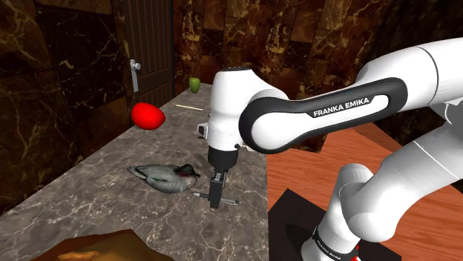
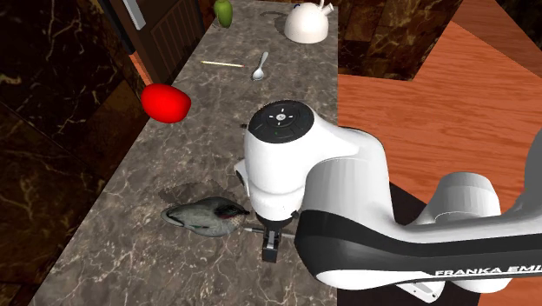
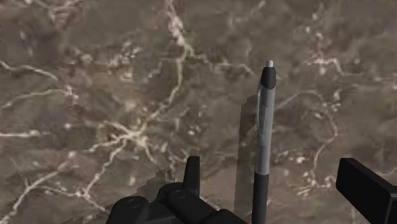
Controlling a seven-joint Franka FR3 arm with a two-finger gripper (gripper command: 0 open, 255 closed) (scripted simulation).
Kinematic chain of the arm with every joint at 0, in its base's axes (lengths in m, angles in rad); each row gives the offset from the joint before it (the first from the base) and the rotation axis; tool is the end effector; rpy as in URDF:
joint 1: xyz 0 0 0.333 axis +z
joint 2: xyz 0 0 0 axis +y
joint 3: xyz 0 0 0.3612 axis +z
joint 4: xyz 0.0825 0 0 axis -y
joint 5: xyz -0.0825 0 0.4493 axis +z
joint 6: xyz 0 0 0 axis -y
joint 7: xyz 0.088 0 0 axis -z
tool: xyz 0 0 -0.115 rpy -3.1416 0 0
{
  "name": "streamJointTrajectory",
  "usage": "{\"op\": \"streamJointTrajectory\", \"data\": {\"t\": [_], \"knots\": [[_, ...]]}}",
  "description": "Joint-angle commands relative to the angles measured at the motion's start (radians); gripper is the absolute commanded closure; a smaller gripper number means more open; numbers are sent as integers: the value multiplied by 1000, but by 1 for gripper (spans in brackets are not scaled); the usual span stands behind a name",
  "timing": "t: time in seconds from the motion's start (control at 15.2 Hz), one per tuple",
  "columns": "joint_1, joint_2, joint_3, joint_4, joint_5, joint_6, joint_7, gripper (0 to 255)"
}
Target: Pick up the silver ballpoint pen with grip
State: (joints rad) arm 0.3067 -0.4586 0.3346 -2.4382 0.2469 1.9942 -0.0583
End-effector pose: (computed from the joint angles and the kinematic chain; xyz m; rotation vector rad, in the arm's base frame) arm 0.3506 0.2888 0.4648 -2.9441 -0.8542 0.0331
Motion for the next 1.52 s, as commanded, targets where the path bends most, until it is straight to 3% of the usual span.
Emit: {"op": "streamJointTrajectory", "data": {"t": [0.0,0.07,0.13,0.73,1.45], "knots": [[1,5,4,-17,3,22,-1,0],[1,5,4,-17,3,22,-1,0],[1,5,4,-16,2,22,0,255],[2,5,4,-17,3,22,0,255],[-3,-28,-18,106,-12,-133,11,255]]}}
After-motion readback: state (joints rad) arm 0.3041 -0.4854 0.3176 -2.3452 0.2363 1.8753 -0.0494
